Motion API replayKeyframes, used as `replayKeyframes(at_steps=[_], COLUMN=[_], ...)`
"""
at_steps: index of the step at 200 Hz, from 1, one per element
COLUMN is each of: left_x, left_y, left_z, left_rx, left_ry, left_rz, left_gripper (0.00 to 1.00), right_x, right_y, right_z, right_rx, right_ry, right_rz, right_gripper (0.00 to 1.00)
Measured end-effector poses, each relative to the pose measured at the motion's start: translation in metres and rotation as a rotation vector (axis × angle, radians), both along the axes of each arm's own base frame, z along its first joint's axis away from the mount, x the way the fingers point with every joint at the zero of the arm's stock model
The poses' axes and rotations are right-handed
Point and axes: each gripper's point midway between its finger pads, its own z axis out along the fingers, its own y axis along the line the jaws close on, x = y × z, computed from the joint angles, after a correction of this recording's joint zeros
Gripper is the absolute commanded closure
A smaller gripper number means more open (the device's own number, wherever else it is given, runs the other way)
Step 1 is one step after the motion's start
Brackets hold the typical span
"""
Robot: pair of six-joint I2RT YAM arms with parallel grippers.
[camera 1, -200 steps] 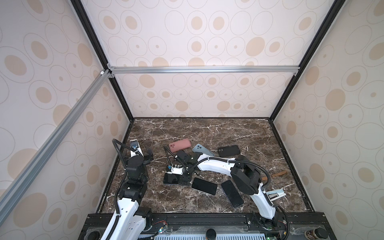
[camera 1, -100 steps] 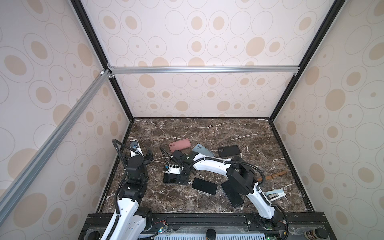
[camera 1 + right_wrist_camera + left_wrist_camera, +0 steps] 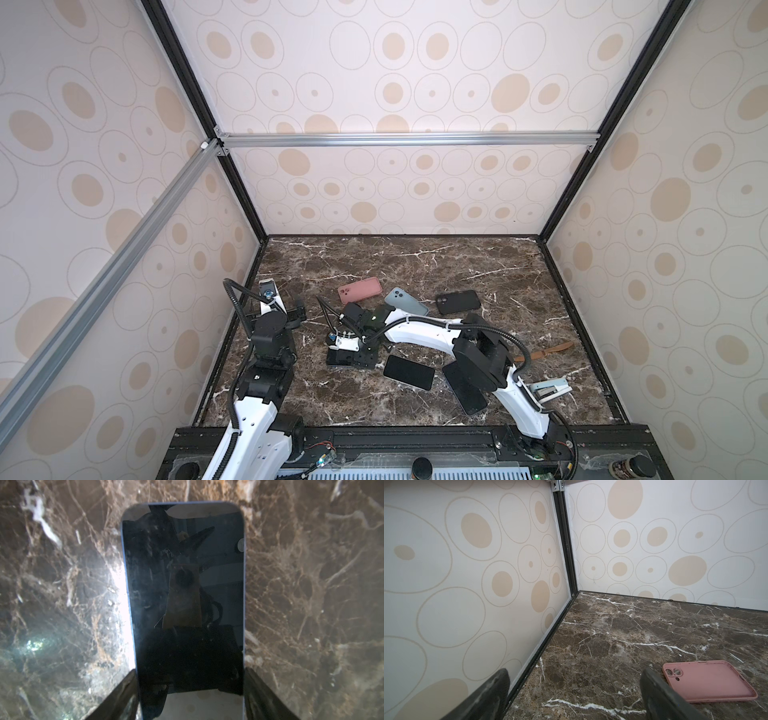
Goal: Put the phone into the phone case
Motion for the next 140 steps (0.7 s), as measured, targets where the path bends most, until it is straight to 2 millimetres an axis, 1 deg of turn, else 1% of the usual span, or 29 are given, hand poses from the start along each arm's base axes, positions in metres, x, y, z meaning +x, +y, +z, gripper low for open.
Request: replayKeyframes(at_steps=[30,55,111,140], left_x=[0.0,0.0,0.001,0.001], left_y=[0.0,0.0,0.0,0.0], left_z=[0.001,0.001,-0.001,-0.001], left_rx=[0.0,0.0,0.0,0.0], left_ry=[-0.002,-0.002,0.003,0.004], left_rz=[0.002,0.001,-0.001,-0.001], left_gripper=[0.03,0.02,0.03,0.03], right_x=[0.002,0.005,0.015,0.02], right_y=[-0.005,-0.012,-0.023,-0.025], right_z=[0.002,0.004,0.009,0.012], right_rx=[0.023,0.037,0.096,0.139], right_ry=[-0.042,-0.087,-0.22,-0.289], right_rz=[-0.011,-0.023,-0.038,-0.031], right_gripper=[0.39,0.41,0.41,0.42])
